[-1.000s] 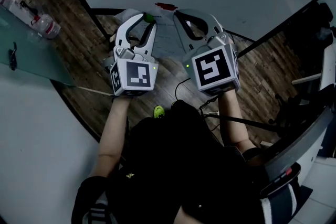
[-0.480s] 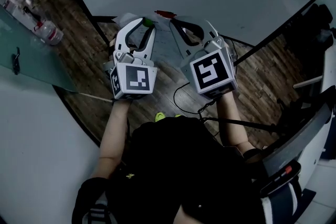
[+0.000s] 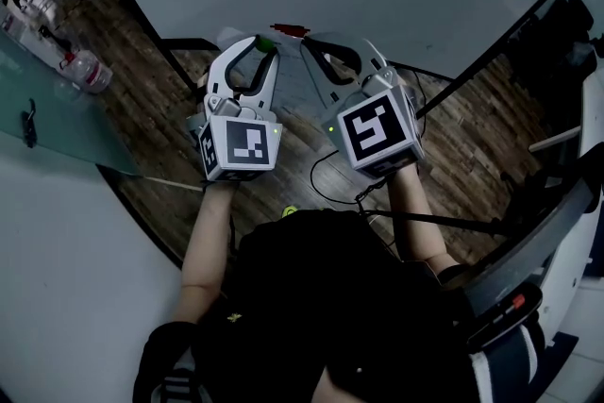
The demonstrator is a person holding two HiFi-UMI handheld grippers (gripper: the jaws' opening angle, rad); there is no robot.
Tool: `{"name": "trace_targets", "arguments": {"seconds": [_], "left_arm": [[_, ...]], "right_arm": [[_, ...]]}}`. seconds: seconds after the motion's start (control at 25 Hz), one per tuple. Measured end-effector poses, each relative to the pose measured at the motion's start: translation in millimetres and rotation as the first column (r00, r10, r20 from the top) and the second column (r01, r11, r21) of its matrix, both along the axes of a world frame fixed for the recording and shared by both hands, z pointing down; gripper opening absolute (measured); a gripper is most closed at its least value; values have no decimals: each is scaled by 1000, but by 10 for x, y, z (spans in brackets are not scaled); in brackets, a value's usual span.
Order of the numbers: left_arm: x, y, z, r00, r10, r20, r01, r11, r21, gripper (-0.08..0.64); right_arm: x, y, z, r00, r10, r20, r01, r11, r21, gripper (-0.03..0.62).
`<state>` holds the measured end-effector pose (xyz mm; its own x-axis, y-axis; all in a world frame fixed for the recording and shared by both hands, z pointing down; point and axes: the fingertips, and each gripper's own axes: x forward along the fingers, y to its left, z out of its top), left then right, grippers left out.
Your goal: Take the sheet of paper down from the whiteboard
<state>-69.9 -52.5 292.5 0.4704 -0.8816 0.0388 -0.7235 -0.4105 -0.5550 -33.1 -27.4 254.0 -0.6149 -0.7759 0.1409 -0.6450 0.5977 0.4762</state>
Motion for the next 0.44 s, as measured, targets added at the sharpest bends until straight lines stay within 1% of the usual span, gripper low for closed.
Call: {"name": "trace_targets", "arguments": {"seconds": [0.44], "left_arm": [[-2,32,22,1000,-1,-5,1,1000,-12,137]], "right_arm": [[0,15,9,1000,-8,-7,8,1000,-3,9]]}}
